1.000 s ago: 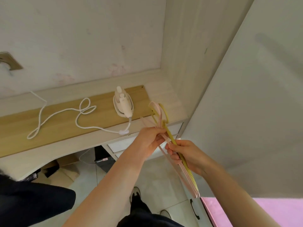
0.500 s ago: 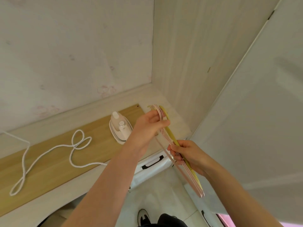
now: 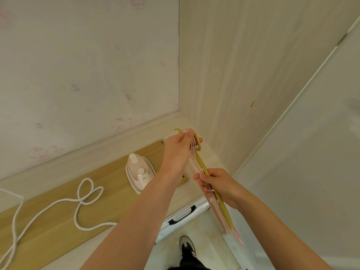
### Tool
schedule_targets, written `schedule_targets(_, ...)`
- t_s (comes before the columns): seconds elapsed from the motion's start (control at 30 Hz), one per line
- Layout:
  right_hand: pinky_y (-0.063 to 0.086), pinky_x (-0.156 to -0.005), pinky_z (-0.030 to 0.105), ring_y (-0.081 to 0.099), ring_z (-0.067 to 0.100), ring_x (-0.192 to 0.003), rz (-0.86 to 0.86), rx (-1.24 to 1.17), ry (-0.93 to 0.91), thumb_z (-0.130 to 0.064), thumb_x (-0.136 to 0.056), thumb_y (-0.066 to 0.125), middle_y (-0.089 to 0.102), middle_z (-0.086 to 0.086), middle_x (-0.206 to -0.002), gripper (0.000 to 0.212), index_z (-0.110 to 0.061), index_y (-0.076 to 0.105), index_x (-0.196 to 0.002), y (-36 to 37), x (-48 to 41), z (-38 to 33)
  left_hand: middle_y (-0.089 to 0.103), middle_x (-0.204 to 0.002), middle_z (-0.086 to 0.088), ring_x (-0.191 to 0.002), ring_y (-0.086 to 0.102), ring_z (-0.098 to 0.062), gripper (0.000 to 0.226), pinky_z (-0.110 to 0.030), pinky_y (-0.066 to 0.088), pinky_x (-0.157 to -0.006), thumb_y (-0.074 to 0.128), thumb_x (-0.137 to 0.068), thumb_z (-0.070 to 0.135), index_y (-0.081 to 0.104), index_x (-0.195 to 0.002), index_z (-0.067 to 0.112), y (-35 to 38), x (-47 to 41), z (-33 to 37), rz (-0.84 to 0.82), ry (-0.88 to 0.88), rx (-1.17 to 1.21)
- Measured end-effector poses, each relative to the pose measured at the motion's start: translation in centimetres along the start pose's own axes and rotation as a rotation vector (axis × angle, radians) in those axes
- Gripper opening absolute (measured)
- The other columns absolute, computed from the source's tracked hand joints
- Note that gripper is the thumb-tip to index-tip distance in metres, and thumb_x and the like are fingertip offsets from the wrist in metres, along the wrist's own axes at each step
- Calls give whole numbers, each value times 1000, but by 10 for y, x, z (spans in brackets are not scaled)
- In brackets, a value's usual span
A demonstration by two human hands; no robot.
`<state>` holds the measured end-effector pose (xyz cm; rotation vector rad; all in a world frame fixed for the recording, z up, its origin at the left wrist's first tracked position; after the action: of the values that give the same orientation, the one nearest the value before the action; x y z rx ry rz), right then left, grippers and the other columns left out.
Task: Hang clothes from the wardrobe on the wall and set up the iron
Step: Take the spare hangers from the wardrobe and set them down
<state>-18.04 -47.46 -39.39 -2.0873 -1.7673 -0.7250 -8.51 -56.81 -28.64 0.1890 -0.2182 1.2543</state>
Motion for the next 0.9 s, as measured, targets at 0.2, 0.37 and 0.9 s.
schedule_targets(0.2,37,-50,26,43,13,-52,136,177,-71,-6,-96,45,51,3,-63,24,-7,65,-84,-24,-43,-19,74,-95,-8,-100,65,-18,28,-34,48,-97,53,-95,22,75,-79,15,-5,-34,-12,22,-86,149)
schedule_targets(0.37,38,-52,16,49,9,-61,253,621,-154,-15,-97,43,54,-7,-70,24,-17,63,-85,-36,-83,-29,67,-90,-5,-86,61,-11,14,-26,44,-95,58,-93,15,67,-90,4,-22,-57,-44,88,-207,254)
schedule_targets(0.9,38,-62,31,51,23,-75,276,1097,-177,-16,-100,37,61,14,-95,24,-6,58,-99,-40,-150,-13,53,-77,-7,-65,51,-15,8,-22,49,-54,58,-91,1,58,-83,2,-47,-102,-154,222,-586,421)
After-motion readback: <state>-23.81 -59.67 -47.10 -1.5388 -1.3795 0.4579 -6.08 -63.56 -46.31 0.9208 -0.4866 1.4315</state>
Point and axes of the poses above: each hand's wrist, its own x-axis away from the middle knuckle, its own y-axis out of the palm, z = x × y, the point moved 10 cm from there along -x, towards the middle knuckle
